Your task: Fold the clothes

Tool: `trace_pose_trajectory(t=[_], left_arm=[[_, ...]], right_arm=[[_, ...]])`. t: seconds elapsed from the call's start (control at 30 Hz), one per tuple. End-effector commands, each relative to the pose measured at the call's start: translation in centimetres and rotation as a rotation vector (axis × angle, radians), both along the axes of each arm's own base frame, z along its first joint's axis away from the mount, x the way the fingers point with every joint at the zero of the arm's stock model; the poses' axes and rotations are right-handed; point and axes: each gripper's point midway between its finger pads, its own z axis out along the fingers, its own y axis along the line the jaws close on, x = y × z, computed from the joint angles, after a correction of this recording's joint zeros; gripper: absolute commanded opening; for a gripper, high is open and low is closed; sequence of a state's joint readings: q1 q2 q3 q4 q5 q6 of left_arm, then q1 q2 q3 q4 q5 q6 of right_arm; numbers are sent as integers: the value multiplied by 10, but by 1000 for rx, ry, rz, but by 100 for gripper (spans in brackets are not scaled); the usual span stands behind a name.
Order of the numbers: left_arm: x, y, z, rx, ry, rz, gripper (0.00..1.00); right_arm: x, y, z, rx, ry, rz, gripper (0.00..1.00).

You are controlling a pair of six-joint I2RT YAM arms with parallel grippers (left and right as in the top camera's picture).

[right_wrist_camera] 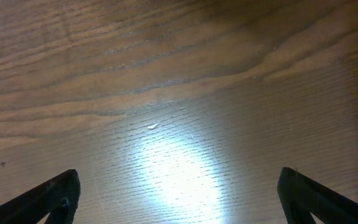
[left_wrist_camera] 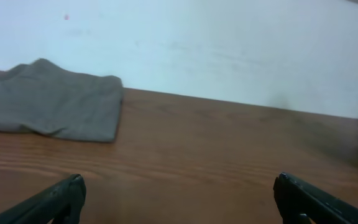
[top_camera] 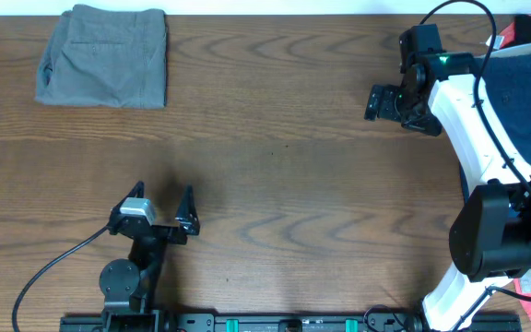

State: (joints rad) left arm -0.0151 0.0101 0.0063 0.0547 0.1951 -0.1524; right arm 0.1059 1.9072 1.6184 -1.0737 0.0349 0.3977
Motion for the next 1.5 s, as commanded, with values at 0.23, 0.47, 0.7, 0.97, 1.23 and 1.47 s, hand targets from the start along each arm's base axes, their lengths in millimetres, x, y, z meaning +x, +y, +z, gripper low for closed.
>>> trace_pose_trajectory(t=[0.23, 0.47, 0.7, 0.97, 1.23, 1.47], left_arm=[[-2, 9, -27, 24, 105, 50, 98], [-1, 9, -27, 24, 107, 49, 98], [-1, 9, -27, 24, 107, 49, 98], [-1, 9, -27, 24, 107, 49, 98], [-1, 9, -27, 24, 107, 49, 98], [-1, 9, -27, 24, 107, 49, 98]], right_arm=[[1, -2, 2, -11, -8, 7, 99], [1, -2, 2, -11, -8, 7, 99], [1, -2, 2, -11, -8, 7, 99], [1, -2, 2, -11, -8, 7, 99], [1, -2, 2, -11, -8, 7, 99], [1, 1, 3, -11, -8, 13, 99]])
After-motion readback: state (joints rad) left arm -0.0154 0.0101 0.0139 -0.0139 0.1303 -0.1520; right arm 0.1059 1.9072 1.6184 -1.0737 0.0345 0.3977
